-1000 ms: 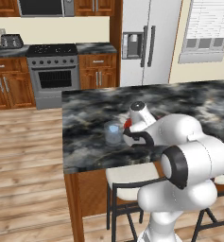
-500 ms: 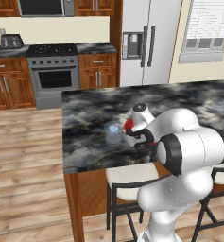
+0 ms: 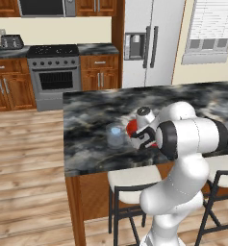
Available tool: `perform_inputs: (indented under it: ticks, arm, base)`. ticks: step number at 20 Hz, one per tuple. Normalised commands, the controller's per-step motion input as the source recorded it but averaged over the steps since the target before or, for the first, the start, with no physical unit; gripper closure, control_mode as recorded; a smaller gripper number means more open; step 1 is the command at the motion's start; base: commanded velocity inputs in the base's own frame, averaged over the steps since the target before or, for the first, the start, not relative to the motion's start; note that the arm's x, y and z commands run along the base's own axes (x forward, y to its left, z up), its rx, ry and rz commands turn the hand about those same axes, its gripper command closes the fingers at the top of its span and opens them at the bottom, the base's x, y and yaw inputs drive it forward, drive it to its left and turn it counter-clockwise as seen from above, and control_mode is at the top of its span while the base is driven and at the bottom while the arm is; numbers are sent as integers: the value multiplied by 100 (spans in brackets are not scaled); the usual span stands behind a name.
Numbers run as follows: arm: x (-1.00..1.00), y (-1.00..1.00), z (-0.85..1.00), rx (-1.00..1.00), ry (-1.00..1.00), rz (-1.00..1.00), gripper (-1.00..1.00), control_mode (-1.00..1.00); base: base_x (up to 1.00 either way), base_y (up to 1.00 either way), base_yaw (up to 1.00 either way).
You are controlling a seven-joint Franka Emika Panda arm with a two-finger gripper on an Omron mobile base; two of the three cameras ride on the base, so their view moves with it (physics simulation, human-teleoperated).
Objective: There are four ice cubes in the ice bowl. Place two ice cubes in each glass of water.
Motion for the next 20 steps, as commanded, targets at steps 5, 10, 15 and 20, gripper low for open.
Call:
perform_inputs:
  ticks: [5,10,15,20]
  arm:
    - [23,7,-24,0,5,0,-100,-100]
    - [19,1,-28,0,10,0,-100,-100]
    - [12,0,-14,0,6,0,-100,-100]
    - [7,-5,-2,0,4,0,100,-100]
  base:
    - [0,0,0]
    - [0,0,0]
    - [0,0,0]
    - [0,0,0]
